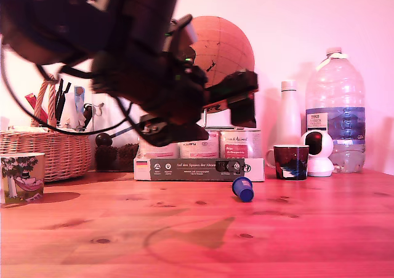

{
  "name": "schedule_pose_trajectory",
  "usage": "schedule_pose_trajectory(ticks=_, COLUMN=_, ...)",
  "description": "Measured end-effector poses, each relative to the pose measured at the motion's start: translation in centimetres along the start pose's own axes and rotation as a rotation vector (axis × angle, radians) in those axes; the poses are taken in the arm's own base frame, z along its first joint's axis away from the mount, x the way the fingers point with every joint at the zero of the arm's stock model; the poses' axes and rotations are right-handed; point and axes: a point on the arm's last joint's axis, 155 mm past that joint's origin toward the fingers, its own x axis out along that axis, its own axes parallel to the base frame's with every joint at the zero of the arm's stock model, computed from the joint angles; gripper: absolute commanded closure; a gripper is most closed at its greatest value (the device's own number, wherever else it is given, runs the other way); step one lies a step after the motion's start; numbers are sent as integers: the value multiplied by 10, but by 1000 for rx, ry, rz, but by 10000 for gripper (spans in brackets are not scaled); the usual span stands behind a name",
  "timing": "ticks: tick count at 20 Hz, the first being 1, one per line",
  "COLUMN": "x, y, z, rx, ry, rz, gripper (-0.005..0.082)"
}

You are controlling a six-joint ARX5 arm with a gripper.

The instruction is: Pick up the coffee capsules on the table and drop them inside the coffee cup

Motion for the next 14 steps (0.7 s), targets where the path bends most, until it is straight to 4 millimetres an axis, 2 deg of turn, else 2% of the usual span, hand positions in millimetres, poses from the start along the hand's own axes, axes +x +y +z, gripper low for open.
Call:
schedule_pose_trajectory(ticks=10, x=45, y=-1, z=-14, rx=-10, ry=99, rz=43, gripper=22)
schedule_pose_trajectory(ticks=14, x=60, y=5, z=-19, rx=-28, ry=155, rz=63, gripper=22)
